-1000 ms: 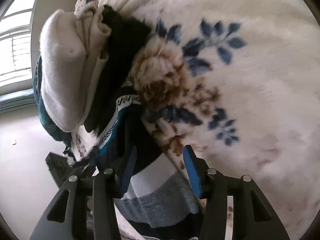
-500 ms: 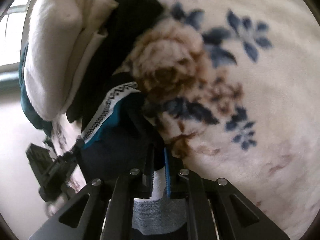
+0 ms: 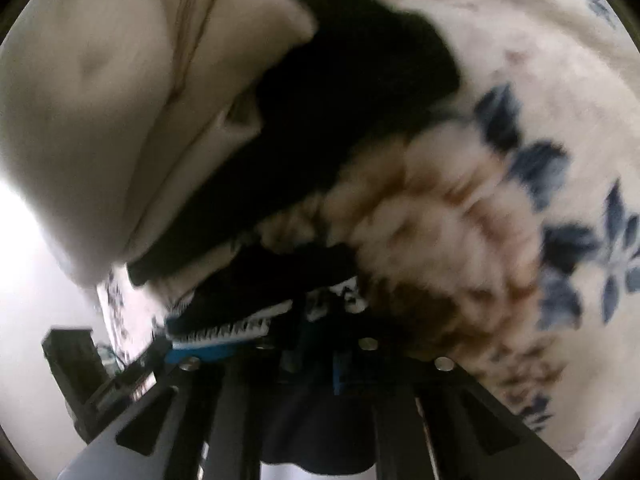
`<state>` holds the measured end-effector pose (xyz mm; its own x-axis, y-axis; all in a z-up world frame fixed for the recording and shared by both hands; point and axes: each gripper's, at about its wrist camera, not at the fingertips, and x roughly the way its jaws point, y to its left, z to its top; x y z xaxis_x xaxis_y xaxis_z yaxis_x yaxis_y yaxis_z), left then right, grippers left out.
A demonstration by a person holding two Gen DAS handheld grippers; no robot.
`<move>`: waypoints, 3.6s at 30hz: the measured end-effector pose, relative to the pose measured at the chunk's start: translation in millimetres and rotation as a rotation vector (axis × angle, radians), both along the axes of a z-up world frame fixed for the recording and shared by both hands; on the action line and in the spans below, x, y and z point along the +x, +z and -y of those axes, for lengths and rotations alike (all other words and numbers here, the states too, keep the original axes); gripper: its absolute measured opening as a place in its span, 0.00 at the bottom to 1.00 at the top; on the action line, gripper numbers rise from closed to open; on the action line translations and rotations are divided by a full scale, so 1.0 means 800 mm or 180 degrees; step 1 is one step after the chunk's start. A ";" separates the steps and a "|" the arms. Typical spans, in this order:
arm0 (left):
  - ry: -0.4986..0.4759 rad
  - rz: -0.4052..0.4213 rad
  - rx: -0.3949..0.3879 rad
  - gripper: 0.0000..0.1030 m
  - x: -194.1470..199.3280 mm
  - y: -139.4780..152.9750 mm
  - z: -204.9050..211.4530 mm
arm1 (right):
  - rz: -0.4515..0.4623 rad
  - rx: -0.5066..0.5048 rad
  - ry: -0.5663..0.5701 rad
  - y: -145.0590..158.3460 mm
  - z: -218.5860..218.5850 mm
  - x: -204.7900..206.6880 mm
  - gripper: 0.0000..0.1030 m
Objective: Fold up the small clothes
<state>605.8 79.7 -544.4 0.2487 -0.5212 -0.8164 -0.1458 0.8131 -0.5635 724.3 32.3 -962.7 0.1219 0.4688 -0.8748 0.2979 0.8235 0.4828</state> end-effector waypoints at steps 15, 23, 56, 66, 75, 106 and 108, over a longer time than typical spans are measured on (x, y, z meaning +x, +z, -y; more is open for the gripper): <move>-0.0023 -0.0015 0.0281 0.55 0.044 -0.003 0.030 | 0.0195 -0.0036 0.0413 -0.002 -0.096 0.022 0.31; 0.0093 0.0360 -0.0049 0.57 -0.003 0.068 0.011 | 0.0415 0.0634 0.0365 0.061 -0.074 -0.042 0.44; 0.0547 -0.0190 0.0220 0.57 -0.283 0.070 -0.017 | -0.0508 -0.0232 0.0272 0.009 0.060 -0.284 0.00; 0.0405 -0.0568 0.0051 0.57 -0.428 0.067 0.000 | -0.0661 0.0362 0.0248 0.061 0.136 -0.392 0.62; -0.0054 -0.1162 -0.0070 0.58 -0.554 -0.006 0.048 | -0.1332 0.0729 0.0336 -0.007 0.122 -0.594 0.62; 0.0296 -0.0095 -0.1172 0.12 -0.345 0.143 0.055 | 0.0109 0.1378 0.0129 0.154 0.071 -0.469 0.07; 0.0350 -0.0022 -0.1169 0.12 -0.293 0.135 0.054 | 0.0293 0.1254 0.0080 0.158 0.073 -0.421 0.07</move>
